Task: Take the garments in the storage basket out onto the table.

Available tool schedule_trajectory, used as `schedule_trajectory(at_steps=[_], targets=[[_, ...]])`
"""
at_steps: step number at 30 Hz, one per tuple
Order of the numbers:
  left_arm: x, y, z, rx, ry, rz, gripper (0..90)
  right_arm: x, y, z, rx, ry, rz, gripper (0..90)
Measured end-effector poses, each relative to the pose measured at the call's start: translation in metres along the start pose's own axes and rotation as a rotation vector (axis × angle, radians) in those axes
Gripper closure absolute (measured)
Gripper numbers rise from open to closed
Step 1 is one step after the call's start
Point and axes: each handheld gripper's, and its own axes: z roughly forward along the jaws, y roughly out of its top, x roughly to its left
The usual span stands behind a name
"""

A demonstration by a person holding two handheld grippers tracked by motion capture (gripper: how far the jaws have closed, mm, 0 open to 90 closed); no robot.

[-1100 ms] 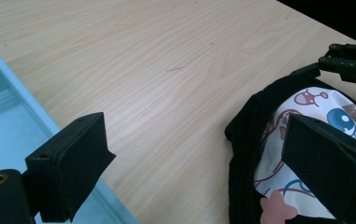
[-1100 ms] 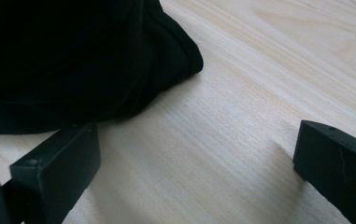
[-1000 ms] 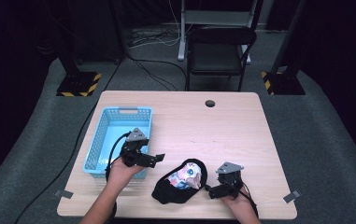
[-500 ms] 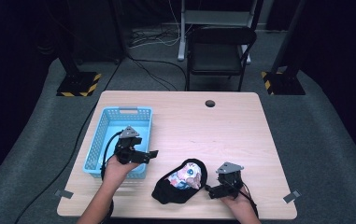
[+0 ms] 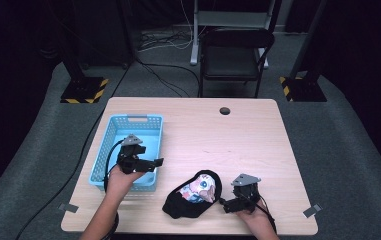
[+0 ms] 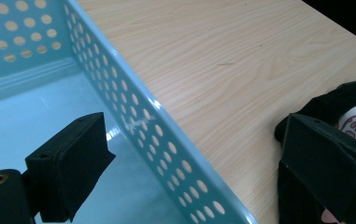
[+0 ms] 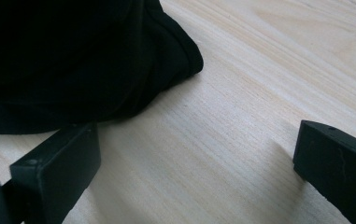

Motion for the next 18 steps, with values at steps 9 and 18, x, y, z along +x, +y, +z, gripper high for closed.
schedule_trajectory(at_steps=[9,18], targets=[[0.009,-0.003,-0.002,-0.004,0.015,-0.029,6.8,0.0,0.0,0.0,0.0,0.0,0.001,0.1],[0.015,-0.004,-0.004,-0.008,0.031,-0.045,6.8,0.0,0.0,0.0,0.0,0.0,0.0,0.1]])
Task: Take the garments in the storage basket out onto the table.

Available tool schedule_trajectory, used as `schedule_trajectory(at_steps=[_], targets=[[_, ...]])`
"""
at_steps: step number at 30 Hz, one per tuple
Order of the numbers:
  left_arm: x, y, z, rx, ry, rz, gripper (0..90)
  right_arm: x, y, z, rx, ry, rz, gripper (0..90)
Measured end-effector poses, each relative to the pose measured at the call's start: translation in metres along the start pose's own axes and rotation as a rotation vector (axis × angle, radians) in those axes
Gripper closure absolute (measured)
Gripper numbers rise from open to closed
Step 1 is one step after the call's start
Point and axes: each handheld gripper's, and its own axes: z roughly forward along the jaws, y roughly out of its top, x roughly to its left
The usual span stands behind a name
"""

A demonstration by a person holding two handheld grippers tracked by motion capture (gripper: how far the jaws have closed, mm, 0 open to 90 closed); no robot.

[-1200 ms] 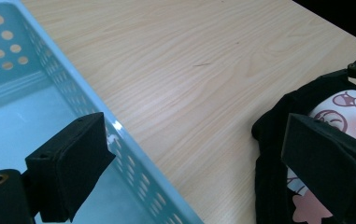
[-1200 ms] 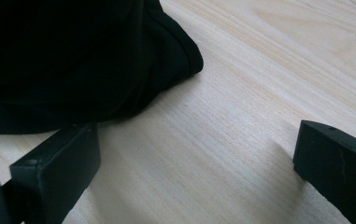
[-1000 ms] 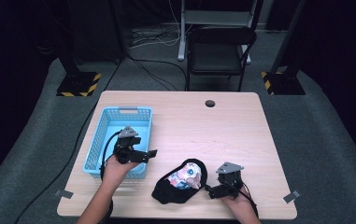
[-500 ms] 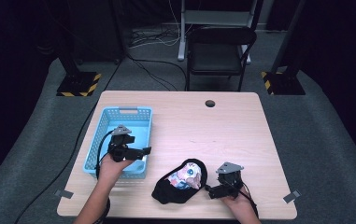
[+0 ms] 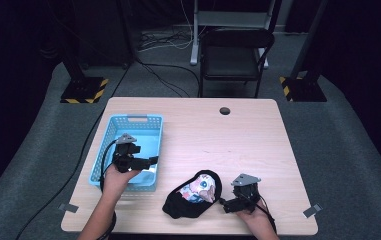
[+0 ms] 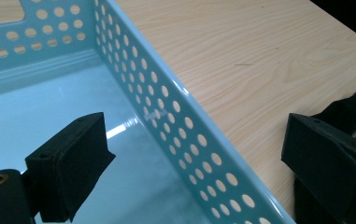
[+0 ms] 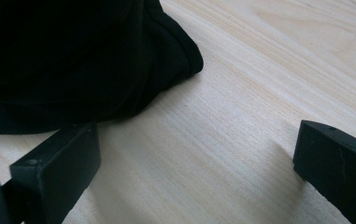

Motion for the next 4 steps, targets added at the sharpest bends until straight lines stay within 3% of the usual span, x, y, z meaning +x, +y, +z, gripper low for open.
schedule_trajectory(at_steps=[4], targets=[[-0.0008,0.0024,-0.0052,-0.019,0.013,0.005,5.8,0.0,0.0,0.0,0.0,0.0,0.0,0.1]])
